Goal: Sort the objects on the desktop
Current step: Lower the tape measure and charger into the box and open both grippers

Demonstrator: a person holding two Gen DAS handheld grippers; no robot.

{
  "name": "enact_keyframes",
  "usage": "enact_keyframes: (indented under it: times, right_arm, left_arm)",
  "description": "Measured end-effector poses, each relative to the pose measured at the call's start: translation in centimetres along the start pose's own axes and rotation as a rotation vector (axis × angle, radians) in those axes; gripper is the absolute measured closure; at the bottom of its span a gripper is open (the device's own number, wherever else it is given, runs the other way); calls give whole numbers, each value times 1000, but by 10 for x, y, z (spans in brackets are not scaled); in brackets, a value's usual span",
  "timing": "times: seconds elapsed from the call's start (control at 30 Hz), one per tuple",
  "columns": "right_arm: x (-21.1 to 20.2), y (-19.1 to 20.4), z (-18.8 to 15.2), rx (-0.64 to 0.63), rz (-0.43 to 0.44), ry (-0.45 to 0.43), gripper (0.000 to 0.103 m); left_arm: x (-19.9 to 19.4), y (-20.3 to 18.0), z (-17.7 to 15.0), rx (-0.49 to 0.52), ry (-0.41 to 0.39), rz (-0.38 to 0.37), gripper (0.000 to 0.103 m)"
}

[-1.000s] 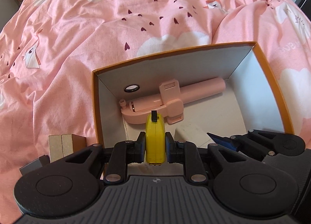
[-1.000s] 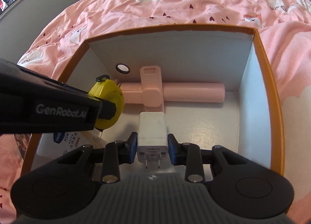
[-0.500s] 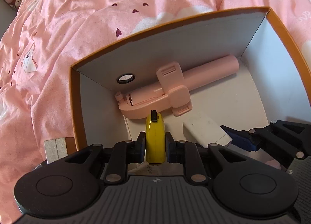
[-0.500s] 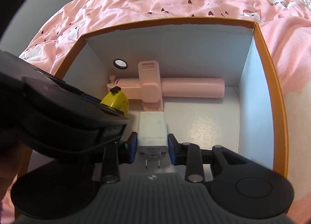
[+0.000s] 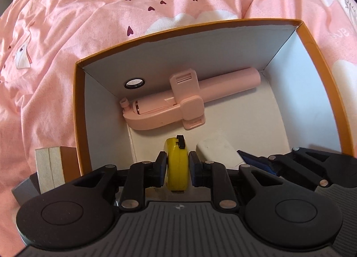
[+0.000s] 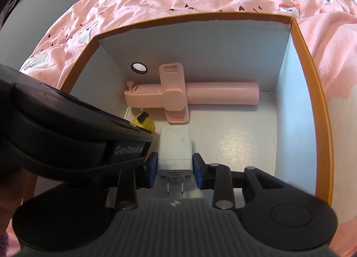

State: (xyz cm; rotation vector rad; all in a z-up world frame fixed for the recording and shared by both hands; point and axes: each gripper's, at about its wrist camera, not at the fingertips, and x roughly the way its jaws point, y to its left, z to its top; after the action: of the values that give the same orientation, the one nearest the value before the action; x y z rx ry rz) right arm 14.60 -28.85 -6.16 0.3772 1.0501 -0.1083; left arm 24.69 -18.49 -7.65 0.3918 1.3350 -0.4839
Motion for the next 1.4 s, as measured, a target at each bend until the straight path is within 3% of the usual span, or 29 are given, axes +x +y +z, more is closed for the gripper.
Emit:
enact_keyframes:
  times: [0.3,0.63,0.87,1.07,1.4]
  right_arm:
    - [-5,3,-3,-5,0,17,67]
    - [-4,2,-3,-8,-9,20,68]
    - [-5,0,-3,-6,-15,9,68]
    - [-13,3,-1,-15,-86,-24,68]
    - [-3,1,2,39,-32,21,68]
  left_arm:
    - [-4,-4,-5,23,26,-52,80]
    - [-17,3,-3,2,-4,-84,80]
    - [-41,14,-4,-33,-92,-98,80]
    - [-70,28,-13,-78,-189,-90,80]
    - [-103,64,-48,-203,-296,-103,80]
